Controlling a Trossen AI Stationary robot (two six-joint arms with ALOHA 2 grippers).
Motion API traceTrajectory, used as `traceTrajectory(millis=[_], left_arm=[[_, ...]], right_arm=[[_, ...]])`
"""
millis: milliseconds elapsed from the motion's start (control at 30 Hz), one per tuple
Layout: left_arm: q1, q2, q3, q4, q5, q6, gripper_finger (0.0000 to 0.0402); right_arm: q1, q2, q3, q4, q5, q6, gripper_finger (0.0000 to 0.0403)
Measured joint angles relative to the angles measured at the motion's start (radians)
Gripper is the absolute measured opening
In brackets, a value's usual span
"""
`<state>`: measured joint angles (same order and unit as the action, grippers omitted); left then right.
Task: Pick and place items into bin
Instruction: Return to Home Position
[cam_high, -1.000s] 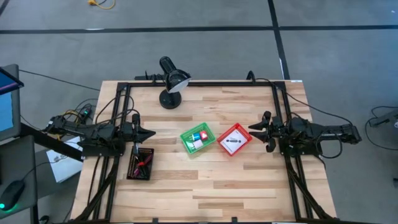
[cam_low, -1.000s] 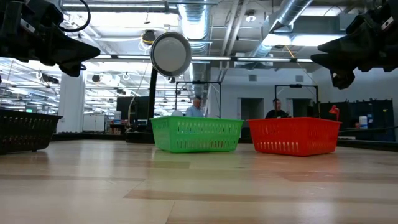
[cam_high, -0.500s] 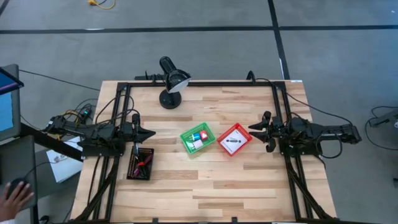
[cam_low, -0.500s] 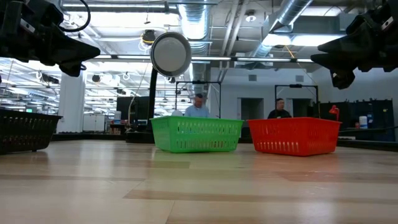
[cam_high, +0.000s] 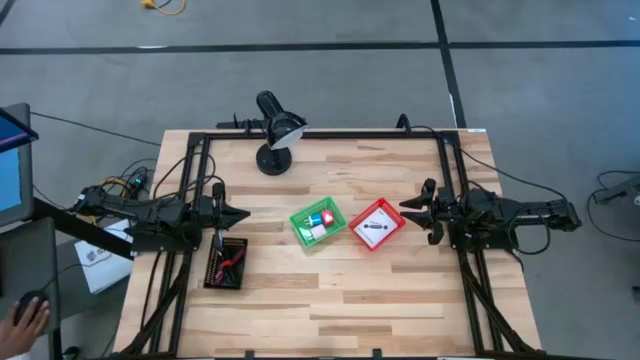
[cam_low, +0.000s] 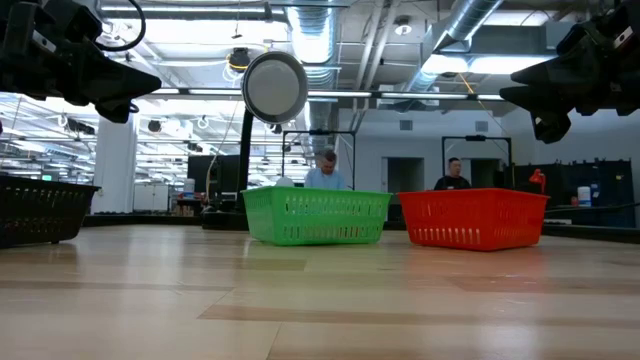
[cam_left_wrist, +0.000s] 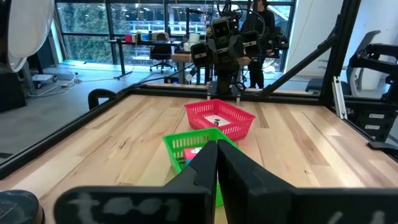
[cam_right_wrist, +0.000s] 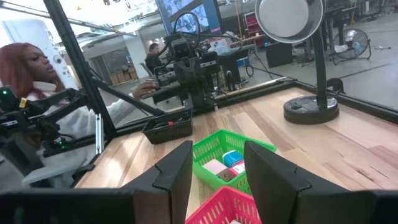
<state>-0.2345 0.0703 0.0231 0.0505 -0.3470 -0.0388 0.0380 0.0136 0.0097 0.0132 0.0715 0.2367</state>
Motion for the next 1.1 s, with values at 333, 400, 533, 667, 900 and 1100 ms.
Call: traceTrajectory(millis=[333,400,533,667,900,1100], left_arm=[[0.000,0.000,0.000,0.000,0.000,-0.009,0.0000],[0.000,0.000,0.000,0.000,0.000,-0.009,0.0000],[0.000,0.000,0.000,0.000,0.000,-0.005,0.0000],[0.000,0.000,0.000,0.000,0.000,-0.006,0.0000],[0.000,0.000,0.000,0.000,0.000,-0.009,0.0000],[0.000,0.000,0.000,0.000,0.000,-0.009,0.0000]], right_arm=[[0.000,0.000,0.000,0.000,0.000,0.000,0.0135],[0.000,0.000,0.000,0.000,0.000,0.000,0.0134],[0.000,0.000,0.000,0.000,0.000,0.000,0.0134],[0.000,0.000,0.000,0.000,0.000,0.000,0.0136],[0.000,0.000,0.000,0.000,0.000,0.000,0.0135],[0.000,0.000,0.000,0.000,0.000,0.000,0.0134]])
